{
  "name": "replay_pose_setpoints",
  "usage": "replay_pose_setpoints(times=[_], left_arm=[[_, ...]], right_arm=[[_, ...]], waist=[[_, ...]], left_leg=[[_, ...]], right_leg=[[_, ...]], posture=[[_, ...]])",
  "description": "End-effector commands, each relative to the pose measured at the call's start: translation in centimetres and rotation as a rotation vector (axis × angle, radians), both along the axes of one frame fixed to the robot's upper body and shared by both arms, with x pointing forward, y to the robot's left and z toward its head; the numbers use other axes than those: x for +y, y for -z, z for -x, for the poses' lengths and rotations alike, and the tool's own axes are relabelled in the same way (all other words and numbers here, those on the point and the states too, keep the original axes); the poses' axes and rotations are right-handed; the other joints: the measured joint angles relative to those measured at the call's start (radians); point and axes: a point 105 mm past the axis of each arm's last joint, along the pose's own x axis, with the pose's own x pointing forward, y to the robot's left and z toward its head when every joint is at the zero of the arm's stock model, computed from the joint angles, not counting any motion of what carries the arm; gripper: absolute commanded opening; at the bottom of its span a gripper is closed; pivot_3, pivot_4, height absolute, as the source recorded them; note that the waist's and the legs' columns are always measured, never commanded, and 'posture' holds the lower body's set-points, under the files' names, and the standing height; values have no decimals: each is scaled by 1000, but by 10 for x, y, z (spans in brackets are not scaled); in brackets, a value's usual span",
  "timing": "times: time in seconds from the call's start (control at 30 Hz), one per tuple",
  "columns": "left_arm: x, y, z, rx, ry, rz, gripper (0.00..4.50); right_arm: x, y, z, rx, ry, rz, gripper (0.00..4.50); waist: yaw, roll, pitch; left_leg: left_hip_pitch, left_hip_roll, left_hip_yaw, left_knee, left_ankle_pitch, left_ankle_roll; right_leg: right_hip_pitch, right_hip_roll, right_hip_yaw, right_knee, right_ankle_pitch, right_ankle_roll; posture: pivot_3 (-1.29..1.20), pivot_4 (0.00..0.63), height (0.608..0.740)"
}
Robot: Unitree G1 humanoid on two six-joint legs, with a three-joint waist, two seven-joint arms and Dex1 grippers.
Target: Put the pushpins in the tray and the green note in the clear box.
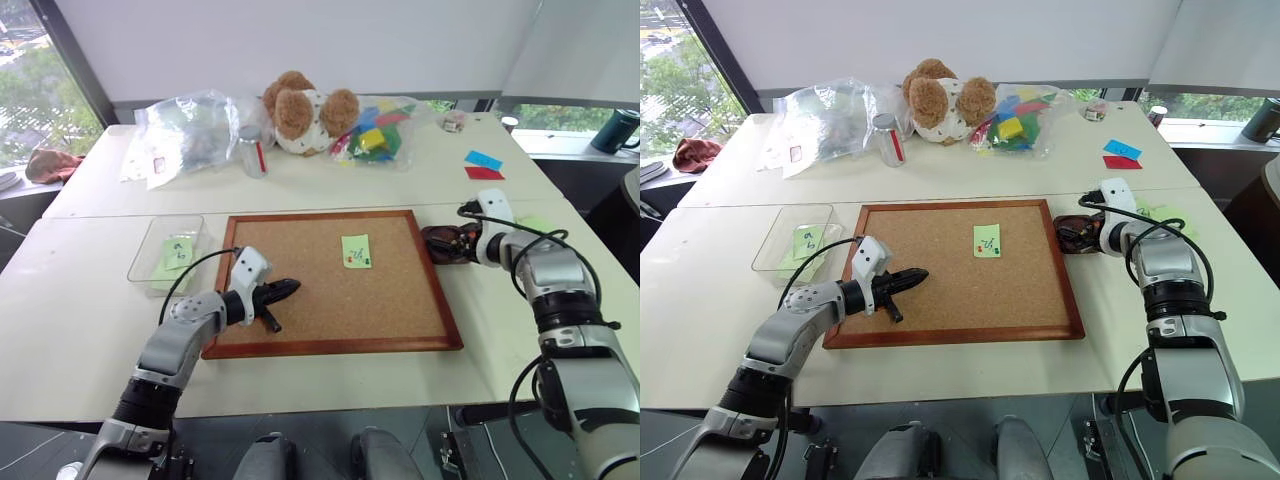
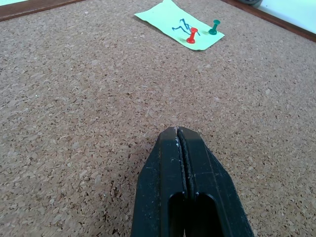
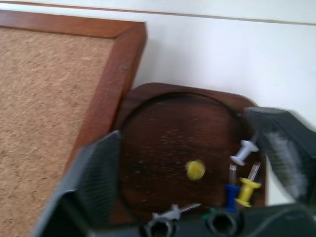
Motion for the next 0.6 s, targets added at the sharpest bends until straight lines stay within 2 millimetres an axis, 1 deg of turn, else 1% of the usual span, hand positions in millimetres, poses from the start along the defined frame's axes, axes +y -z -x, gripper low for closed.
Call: replay_pose_setpoints(times=[0.03,0.2,0.27,0.33,0.4,0.47,0.6], left_arm=[[4,23,5,80,-13,-39,0],[3,23,5,81,-12,-38,0],[3,23,5,81,-12,-38,0],[4,23,5,81,-12,-38,0],[4,23,5,81,-13,-38,0],[4,23,5,81,-13,-39,0],[4,22,4,80,-16,-40,0]], right_arm=[[2,-29,-2,-84,-19,-7,4475],[14,-51,2,-133,-73,-8,4475],[25,-58,5,-146,-116,-9,4475],[41,-62,8,-153,-182,-16,4475],[56,-62,11,-150,-233,-24,4475],[72,-57,14,-143,-279,-29,4475],[103,-37,27,-106,-383,-37,4475]], waist=[[0,0,0],[1,0,0],[1,0,0],[1,0,0],[1,0,0],[1,0,0],[1,0,0]], left_leg=[[0,0,0,0,0,0],[0,0,0,0,0,0],[0,0,0,0,0,0],[0,0,0,0,0,0],[0,0,0,0,0,0],[0,0,0,0,0,0],[0,0,0,0,0,0]], right_leg=[[0,0,0,0,0,0],[0,0,0,0,0,0],[0,0,0,0,0,0],[0,0,0,0,0,0],[0,0,0,0,0,0],[0,0,0,0,0,0],[0,0,0,0,0,0]], posture=[[0,150,740],[0,150,740],[0,150,740],[0,150,740],[0,150,740],[0,150,740],[0,150,740]])
